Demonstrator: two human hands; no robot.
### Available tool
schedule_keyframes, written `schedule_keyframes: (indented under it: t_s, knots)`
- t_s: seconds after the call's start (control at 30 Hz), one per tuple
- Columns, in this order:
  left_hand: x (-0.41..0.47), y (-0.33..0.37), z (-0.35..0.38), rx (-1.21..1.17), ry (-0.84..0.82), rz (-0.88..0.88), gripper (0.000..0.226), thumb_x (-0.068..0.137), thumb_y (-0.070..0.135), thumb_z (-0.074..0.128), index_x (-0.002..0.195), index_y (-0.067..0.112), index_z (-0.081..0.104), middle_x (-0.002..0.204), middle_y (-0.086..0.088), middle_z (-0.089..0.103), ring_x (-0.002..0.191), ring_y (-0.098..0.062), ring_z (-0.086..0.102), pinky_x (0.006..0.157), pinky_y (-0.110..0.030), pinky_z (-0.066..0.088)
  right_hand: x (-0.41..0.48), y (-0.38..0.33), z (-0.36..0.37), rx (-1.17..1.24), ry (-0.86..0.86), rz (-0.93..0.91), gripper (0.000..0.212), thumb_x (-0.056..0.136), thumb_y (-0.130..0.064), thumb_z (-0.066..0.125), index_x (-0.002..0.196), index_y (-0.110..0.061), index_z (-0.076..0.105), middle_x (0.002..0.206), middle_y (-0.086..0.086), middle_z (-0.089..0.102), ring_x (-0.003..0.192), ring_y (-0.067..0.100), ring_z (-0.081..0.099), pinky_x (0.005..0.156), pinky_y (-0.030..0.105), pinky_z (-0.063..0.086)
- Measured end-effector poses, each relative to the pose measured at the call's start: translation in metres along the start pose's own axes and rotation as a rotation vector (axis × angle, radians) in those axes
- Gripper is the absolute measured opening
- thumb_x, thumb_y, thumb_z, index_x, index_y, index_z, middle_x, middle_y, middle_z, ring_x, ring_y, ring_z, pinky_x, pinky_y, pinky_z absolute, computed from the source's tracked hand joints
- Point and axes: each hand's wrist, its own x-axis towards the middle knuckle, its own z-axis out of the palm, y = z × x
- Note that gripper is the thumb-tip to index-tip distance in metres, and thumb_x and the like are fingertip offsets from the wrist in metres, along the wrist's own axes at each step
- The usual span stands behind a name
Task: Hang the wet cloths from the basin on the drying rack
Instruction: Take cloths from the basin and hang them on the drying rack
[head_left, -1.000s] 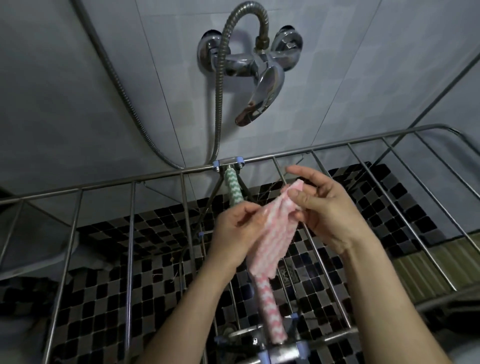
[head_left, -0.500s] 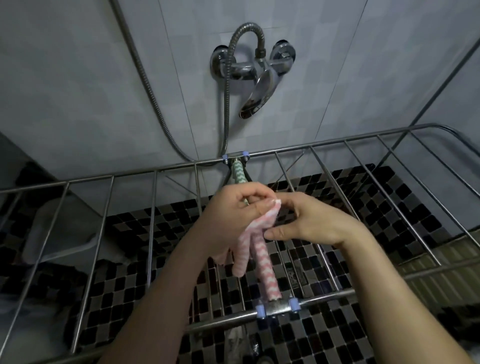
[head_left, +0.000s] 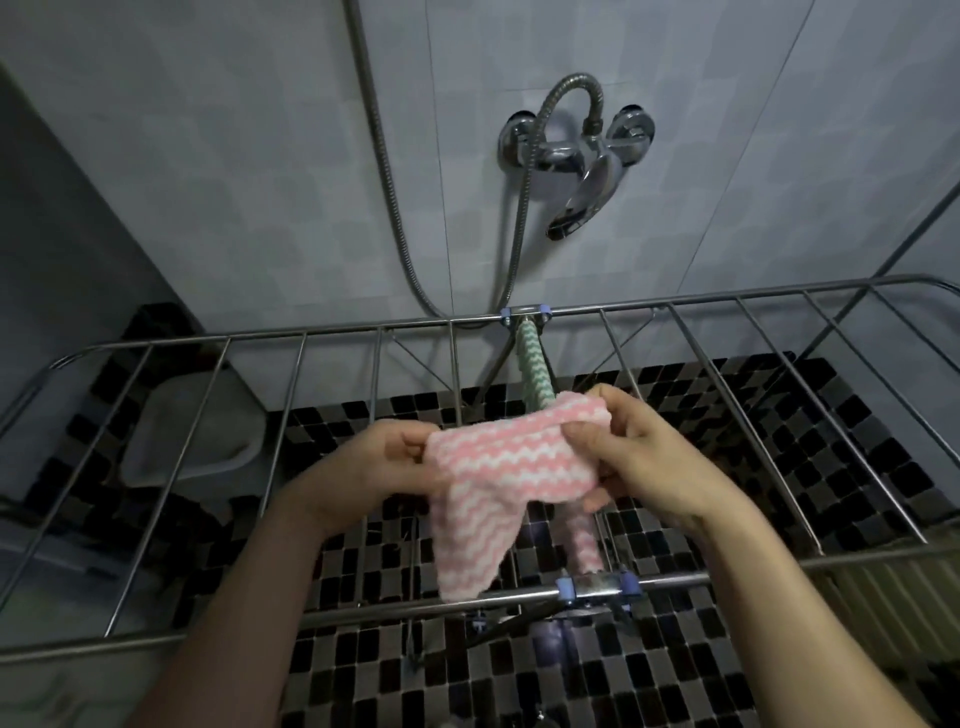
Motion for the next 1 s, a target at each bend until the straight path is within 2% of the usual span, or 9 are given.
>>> schedule_keyframes:
  t_s: [0.07, 0.17, 0.27, 0.4, 0.5, 0.6, 0.7, 0.83, 1.0]
  knots:
    - [-0.013, -0.013, 0.0, -0.318, 0.016, 0.017, 0.041, 0.071, 0.014, 0.072, 0.109, 0.001, 0.066, 0.097, -0.013, 0.071, 0.086, -0.024, 0.069, 0.071, -0.031, 0.056, -0.005, 0.007, 0.013, 0.033, 0.058, 0.006, 0.018, 0.096, -0.022, 0.055, 0.107, -0.009, 0.049, 0.085, 0.006, 0.07, 0.069, 0.027, 0.07, 0.045, 0.027, 0.055]
    - [-0.021, -0.037, 0.001, -0.433, 0.085, -0.081, 0.039, 0.078, 0.009, 0.069, 0.116, 0.003, 0.062, 0.11, -0.018, 0.069, 0.095, -0.034, 0.069, 0.073, -0.038, 0.058, 0.001, 0.029, 0.032, -0.085, 0.178, 0.032, 0.02, 0.099, -0.028, 0.052, 0.109, -0.012, 0.046, 0.076, 0.01, 0.065, 0.048, 0.02, 0.059, 0.037, 0.026, 0.046]
    - [-0.009, -0.068, 0.005, -0.184, 0.324, -0.2, 0.018, 0.091, 0.012, 0.062, 0.109, 0.013, 0.064, 0.109, -0.015, 0.07, 0.096, -0.033, 0.069, 0.081, -0.048, 0.058, 0.027, 0.062, 0.046, -0.316, 0.266, 0.151, 0.025, 0.101, -0.025, 0.047, 0.124, -0.022, 0.037, 0.074, 0.01, 0.057, 0.046, 0.013, 0.052, 0.042, 0.027, 0.045]
    - [0.018, -0.101, 0.014, 0.067, 0.482, -0.346, 0.013, 0.097, 0.021, 0.052, 0.109, 0.022, 0.056, 0.105, -0.004, 0.065, 0.089, -0.021, 0.067, 0.074, -0.039, 0.056, 0.061, 0.105, 0.058, -0.467, 0.325, 0.214, 0.076, 0.089, -0.014, 0.051, 0.147, -0.044, 0.011, 0.103, -0.003, 0.06, 0.078, 0.018, 0.064, 0.069, 0.042, 0.057]
    - [0.036, -0.109, 0.016, 0.078, 0.518, -0.303, 0.014, 0.099, 0.026, 0.047, 0.111, 0.023, 0.052, 0.103, -0.002, 0.062, 0.088, -0.016, 0.061, 0.073, -0.032, 0.05, 0.077, 0.116, 0.063, -0.538, 0.442, 0.28, 0.048, 0.094, -0.02, 0.045, 0.137, -0.032, 0.03, 0.108, 0.001, 0.06, 0.087, 0.02, 0.06, 0.079, 0.045, 0.054]
    - [0.049, -0.117, 0.016, 0.158, 0.634, -0.27, 0.014, 0.101, 0.029, 0.04, 0.111, 0.026, 0.049, 0.095, 0.001, 0.06, 0.08, -0.013, 0.058, 0.068, -0.03, 0.047, 0.085, 0.114, 0.07, -0.548, 0.512, 0.289, 0.028, 0.103, -0.027, 0.03, 0.129, -0.031, 0.039, 0.095, -0.005, 0.054, 0.074, 0.007, 0.048, 0.062, 0.029, 0.041]
    - [0.053, -0.124, 0.015, 0.194, 0.709, -0.264, 0.019, 0.103, 0.028, 0.034, 0.12, 0.028, 0.043, 0.088, 0.013, 0.051, 0.076, -0.005, 0.052, 0.066, -0.031, 0.044, 0.093, 0.114, 0.077, -0.643, 0.542, 0.272, 0.022, 0.105, -0.031, 0.025, 0.124, -0.029, 0.036, 0.089, -0.002, 0.06, 0.072, 0.014, 0.055, 0.057, 0.029, 0.043]
    - [0.06, -0.128, 0.011, 0.181, 0.749, -0.287, 0.022, 0.104, 0.029, 0.03, 0.125, 0.024, 0.038, 0.087, 0.013, 0.047, 0.074, -0.006, 0.05, 0.063, -0.03, 0.043, 0.103, 0.115, 0.083, -0.903, 0.476, 0.308, 0.034, 0.098, -0.016, 0.043, 0.129, -0.019, 0.029, 0.119, 0.015, 0.061, 0.099, 0.035, 0.063, 0.079, 0.043, 0.05]
    - [0.071, -0.134, 0.004, 0.163, 0.718, -0.356, 0.021, 0.104, 0.033, 0.027, 0.123, 0.026, 0.032, 0.089, 0.004, 0.049, 0.074, -0.017, 0.053, 0.068, -0.035, 0.047, 0.089, 0.11, 0.099, -1.154, 0.304, 0.313, 0.049, 0.095, -0.058, 0.042, 0.11, -0.015, 0.057, 0.112, 0.008, 0.062, 0.103, 0.027, 0.059, 0.08, 0.038, 0.051]
